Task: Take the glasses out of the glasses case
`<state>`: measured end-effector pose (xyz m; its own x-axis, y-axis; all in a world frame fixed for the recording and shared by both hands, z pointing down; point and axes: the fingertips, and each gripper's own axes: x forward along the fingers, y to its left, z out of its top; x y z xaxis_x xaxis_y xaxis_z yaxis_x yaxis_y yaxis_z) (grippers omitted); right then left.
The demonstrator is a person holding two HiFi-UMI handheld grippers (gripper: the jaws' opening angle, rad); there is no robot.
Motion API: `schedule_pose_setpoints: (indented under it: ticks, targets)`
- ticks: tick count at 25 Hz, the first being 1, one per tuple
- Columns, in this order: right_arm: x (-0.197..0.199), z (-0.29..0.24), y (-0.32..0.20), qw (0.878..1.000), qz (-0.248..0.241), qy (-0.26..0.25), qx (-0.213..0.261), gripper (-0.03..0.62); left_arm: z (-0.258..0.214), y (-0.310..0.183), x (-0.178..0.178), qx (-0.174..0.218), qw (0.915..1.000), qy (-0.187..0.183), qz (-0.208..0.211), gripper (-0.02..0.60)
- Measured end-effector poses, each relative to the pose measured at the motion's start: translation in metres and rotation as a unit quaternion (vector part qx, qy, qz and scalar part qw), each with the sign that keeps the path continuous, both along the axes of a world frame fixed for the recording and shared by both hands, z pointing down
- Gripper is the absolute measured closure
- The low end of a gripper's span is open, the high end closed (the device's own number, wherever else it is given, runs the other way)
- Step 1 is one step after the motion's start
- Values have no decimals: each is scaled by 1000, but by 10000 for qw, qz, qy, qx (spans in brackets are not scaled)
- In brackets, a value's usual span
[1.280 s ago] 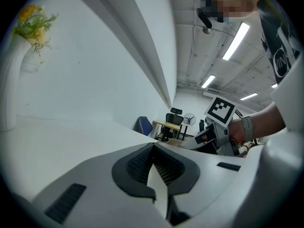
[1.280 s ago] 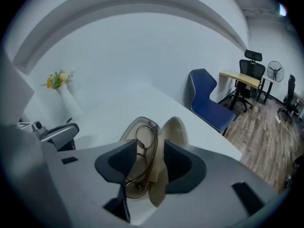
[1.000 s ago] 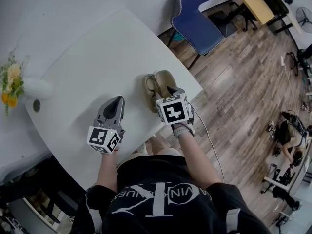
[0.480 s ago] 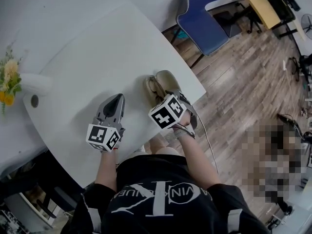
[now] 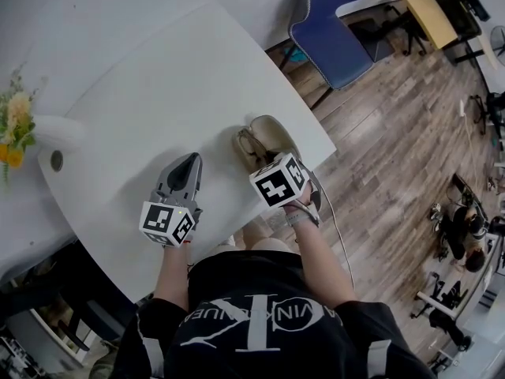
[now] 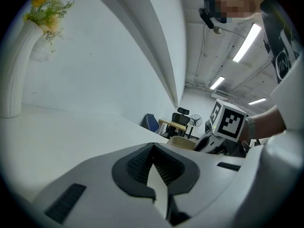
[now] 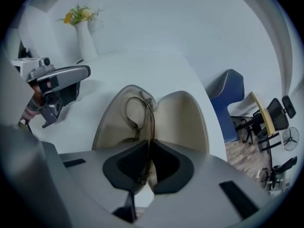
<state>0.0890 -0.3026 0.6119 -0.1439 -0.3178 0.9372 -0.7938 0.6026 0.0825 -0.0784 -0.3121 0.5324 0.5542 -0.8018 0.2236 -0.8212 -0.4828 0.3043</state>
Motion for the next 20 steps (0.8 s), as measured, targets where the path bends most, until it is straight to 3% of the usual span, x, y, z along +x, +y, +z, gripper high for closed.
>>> schedule_pose_setpoints:
  ticks: [20]
  targets:
    - [9, -36, -10, 9927, 591, -743, 738, 557, -16, 11, -10, 139, 9999, -9, -52, 568]
